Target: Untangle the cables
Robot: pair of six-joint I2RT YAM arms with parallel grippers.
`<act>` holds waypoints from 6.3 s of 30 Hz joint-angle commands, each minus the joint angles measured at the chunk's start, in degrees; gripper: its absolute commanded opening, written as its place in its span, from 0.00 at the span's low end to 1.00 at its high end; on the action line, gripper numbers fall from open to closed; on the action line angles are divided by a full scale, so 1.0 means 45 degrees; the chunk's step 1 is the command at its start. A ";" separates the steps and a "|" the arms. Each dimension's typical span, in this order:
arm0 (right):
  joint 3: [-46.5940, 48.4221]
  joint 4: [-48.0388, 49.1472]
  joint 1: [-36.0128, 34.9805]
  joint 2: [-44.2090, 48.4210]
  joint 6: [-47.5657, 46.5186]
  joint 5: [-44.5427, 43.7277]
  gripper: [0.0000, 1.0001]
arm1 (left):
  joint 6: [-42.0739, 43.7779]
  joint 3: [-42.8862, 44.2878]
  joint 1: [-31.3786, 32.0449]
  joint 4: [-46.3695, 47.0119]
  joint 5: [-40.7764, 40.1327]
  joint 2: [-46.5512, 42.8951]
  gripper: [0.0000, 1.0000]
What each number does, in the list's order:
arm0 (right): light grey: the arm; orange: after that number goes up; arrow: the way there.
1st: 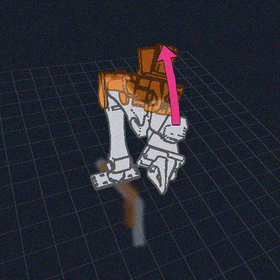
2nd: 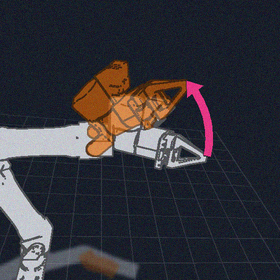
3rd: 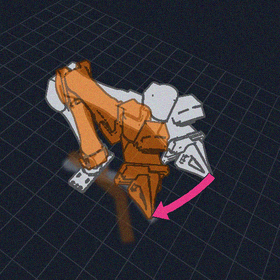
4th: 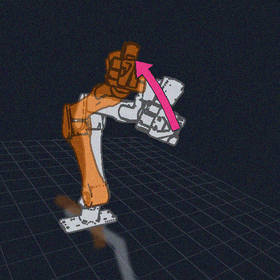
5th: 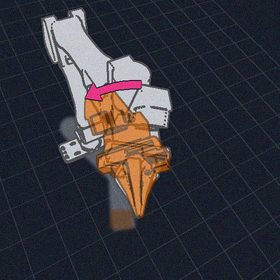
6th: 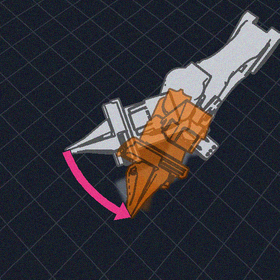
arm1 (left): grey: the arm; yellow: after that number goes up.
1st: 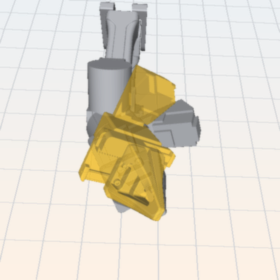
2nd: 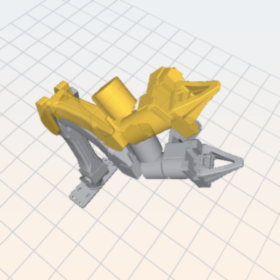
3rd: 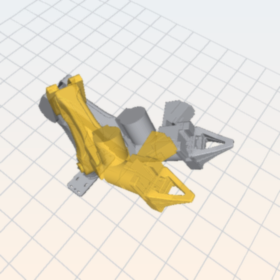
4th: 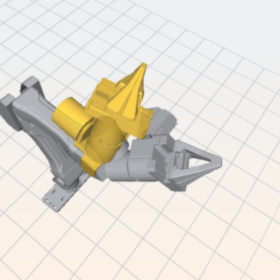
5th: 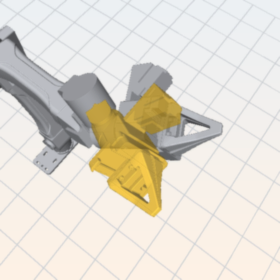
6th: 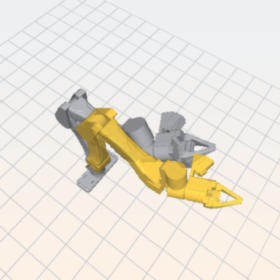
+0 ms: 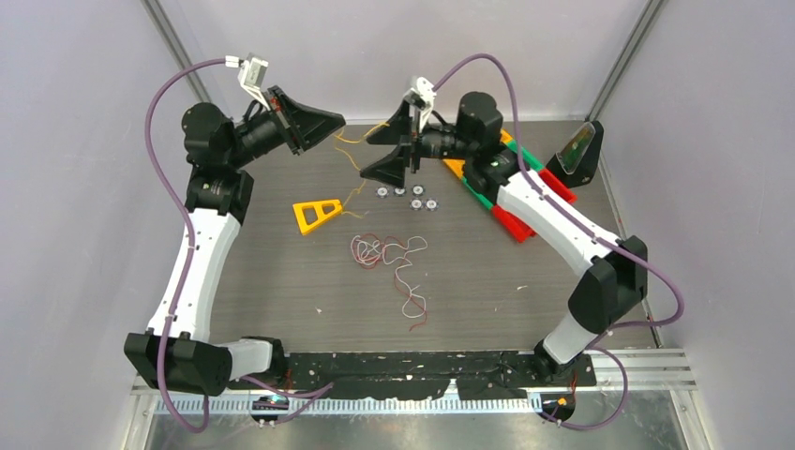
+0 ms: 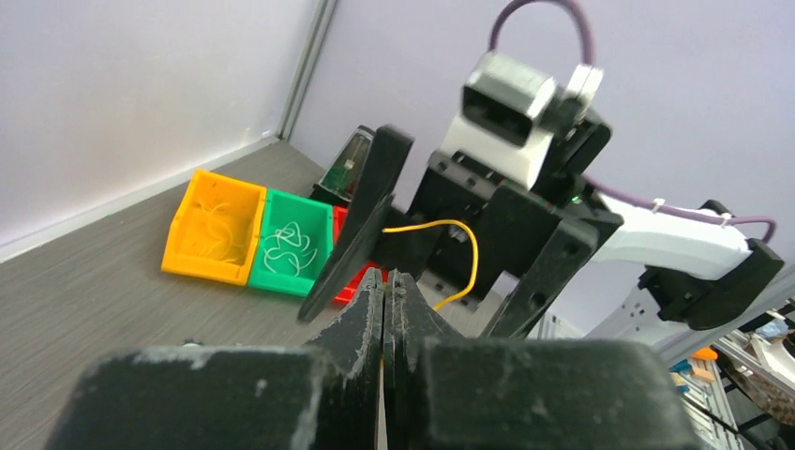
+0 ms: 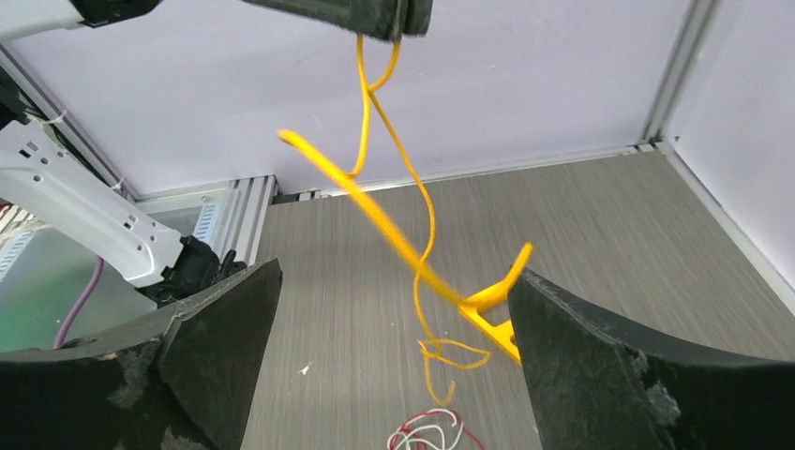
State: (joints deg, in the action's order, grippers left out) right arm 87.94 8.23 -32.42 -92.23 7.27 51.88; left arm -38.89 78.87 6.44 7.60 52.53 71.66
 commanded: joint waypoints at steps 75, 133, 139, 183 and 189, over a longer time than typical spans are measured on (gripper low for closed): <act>0.6321 -0.3311 0.6377 -0.7266 -0.2191 -0.1131 0.06 | 0.7042 -0.2385 -0.0729 -0.5210 -0.1393 -0.1162 1.00; -0.0192 -1.2777 0.5955 -0.0412 -0.6874 -0.1862 0.91 | 1.0717 -0.2648 0.0513 -1.0578 -0.1955 0.3797 0.72; -0.2003 -1.0613 0.3362 -0.0571 -0.6835 -0.1871 0.86 | 0.9551 -0.2454 0.0503 -0.9989 -0.1319 0.5436 0.48; 0.2989 -0.3797 -0.0849 0.0844 -0.1856 0.0293 0.05 | 0.8246 -0.4746 0.3398 0.0258 -0.2249 -0.0230 0.69; 0.5252 -0.1165 0.0217 0.0849 0.1522 -0.0546 0.05 | 0.9005 -0.8105 0.2421 -0.0546 -0.2066 -0.1100 0.37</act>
State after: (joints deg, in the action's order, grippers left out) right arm 103.39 -10.52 -34.83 -90.37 0.60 51.44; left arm 0.54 50.85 20.32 5.82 42.68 70.22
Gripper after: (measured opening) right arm 0.071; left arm 0.429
